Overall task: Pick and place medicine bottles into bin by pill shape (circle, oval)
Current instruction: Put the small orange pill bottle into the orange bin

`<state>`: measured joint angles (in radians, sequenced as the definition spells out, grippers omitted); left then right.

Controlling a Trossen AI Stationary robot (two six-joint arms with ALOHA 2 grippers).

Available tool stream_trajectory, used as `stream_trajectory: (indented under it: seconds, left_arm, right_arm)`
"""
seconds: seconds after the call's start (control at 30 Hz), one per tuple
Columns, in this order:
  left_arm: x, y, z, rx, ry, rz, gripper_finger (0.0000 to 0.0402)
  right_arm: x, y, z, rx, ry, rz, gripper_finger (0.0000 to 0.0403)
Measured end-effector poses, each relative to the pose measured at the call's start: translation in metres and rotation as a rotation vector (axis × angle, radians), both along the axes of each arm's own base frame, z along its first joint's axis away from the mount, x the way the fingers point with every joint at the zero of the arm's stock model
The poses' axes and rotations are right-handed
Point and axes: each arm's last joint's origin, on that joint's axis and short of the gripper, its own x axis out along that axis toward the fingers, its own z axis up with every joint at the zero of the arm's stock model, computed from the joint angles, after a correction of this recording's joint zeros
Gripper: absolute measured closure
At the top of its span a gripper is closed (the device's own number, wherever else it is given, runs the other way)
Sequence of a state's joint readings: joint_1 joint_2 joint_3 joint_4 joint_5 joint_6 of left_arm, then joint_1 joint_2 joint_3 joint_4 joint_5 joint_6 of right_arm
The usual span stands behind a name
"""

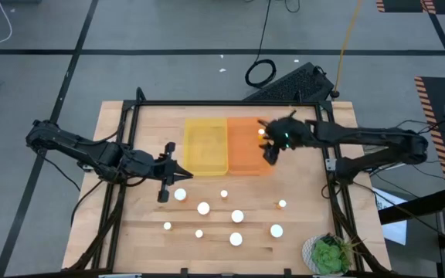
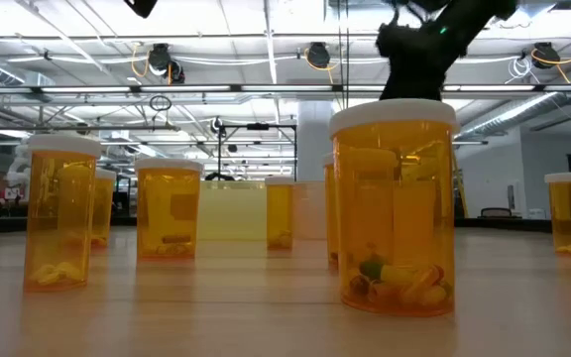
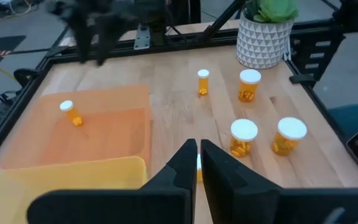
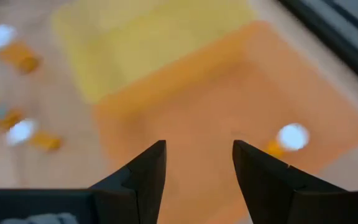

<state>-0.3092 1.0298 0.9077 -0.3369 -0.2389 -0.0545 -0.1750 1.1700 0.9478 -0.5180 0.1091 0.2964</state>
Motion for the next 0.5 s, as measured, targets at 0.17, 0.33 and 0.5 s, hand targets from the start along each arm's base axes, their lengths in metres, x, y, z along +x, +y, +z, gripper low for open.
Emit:
stream_trajectory:
  seconds: [0.17, 0.33, 0.5]
  left_arm:
    - [0.0, -0.001, -0.001, -0.012, -0.004, 0.063, 0.0376]
    - [0.007, -0.011, -0.009, 0.009, 0.028, 0.061, 0.0376]
    - [0.019, -0.023, -0.026, 0.0, 0.099, 0.057, 0.0375]
  right_arm:
    - [-0.007, 0.044, 0.009, -0.024, -0.031, 0.092, 0.0222]
    - [-0.012, 0.083, 0.011, -0.096, -0.048, 0.187, 0.0222]
    - [-0.018, 0.11, 0.011, -0.178, -0.054, 0.271, 0.0222]
